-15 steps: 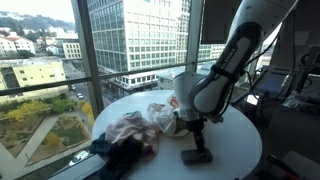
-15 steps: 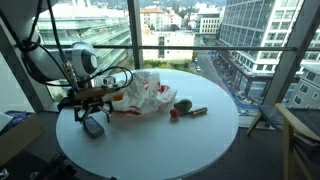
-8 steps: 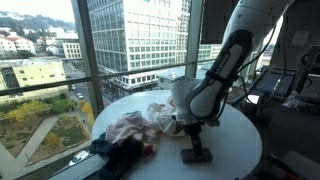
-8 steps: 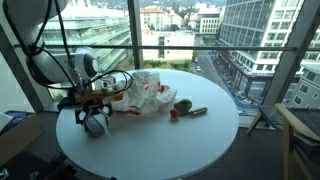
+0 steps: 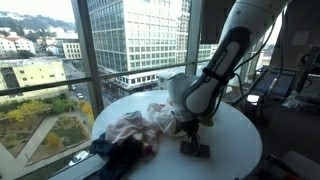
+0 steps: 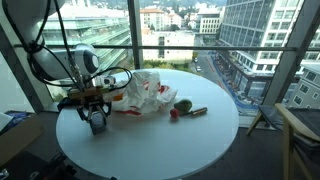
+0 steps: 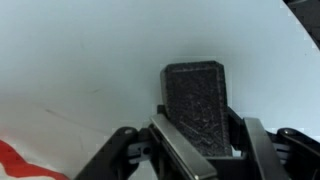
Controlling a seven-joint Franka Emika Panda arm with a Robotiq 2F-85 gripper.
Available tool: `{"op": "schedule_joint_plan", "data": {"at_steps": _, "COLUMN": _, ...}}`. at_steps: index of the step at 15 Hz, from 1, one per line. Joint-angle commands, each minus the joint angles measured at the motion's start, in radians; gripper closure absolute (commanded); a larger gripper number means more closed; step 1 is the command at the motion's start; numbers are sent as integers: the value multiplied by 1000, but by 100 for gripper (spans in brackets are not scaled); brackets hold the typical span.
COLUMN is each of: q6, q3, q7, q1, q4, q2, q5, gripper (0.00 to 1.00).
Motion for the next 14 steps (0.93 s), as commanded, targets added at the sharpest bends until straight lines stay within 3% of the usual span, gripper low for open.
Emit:
{"op": "schedule_joint_plan", "data": {"at_steps": 1, "q6": -81, "q3": -18, "q7": 161, "q1": 45, "q4": 3, "q2": -89, "q5": 66, "gripper": 68}}
{"op": "schedule_joint_plan", "data": {"at_steps": 8, "q6": -91, "q3": -34, "q7": 394, "q1": 29, "q4": 11, "q2": -250, "q5": 162, "gripper": 68}}
{"op": "schedule_joint_plan", "data": {"at_steps": 14, "q6": 6, "q3": -93, "q7": 504, "q1": -22, "q4": 30, "q2": -318, "q5": 203, "gripper": 68}}
